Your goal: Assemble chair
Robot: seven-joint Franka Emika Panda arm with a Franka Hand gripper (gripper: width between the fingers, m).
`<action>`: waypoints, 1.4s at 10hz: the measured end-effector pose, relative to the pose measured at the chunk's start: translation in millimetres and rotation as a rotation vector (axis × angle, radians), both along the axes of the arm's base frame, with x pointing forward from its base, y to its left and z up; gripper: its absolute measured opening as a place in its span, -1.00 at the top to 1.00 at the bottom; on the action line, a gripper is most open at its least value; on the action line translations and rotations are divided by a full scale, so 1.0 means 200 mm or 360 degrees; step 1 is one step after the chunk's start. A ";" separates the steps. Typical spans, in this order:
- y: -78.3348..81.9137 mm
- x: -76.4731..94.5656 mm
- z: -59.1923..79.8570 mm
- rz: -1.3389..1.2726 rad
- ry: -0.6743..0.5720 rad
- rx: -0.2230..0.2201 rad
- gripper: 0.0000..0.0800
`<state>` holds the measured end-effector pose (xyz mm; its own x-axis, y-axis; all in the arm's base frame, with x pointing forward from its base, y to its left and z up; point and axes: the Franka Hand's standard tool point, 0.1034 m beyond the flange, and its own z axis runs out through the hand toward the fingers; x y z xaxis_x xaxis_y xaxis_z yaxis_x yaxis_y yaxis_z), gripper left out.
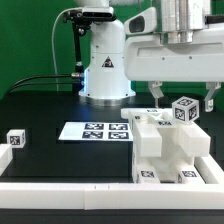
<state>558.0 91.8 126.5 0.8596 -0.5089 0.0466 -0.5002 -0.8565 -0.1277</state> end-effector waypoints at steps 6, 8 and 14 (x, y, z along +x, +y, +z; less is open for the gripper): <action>0.02 0.00 0.01 0.0892 -0.0059 -0.0106 -0.62; 0.08 -0.01 0.03 0.1359 -0.0022 -0.0119 -0.62; 0.07 -0.01 0.02 0.1464 -0.0013 -0.0133 0.14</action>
Offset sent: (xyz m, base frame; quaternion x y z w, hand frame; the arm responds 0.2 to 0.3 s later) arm 0.0000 0.0000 0.0000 0.0000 0.0000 -0.1938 0.9810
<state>555.1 106.1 131.0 0.9232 0.3796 0.0602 0.3825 -0.9227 -0.0479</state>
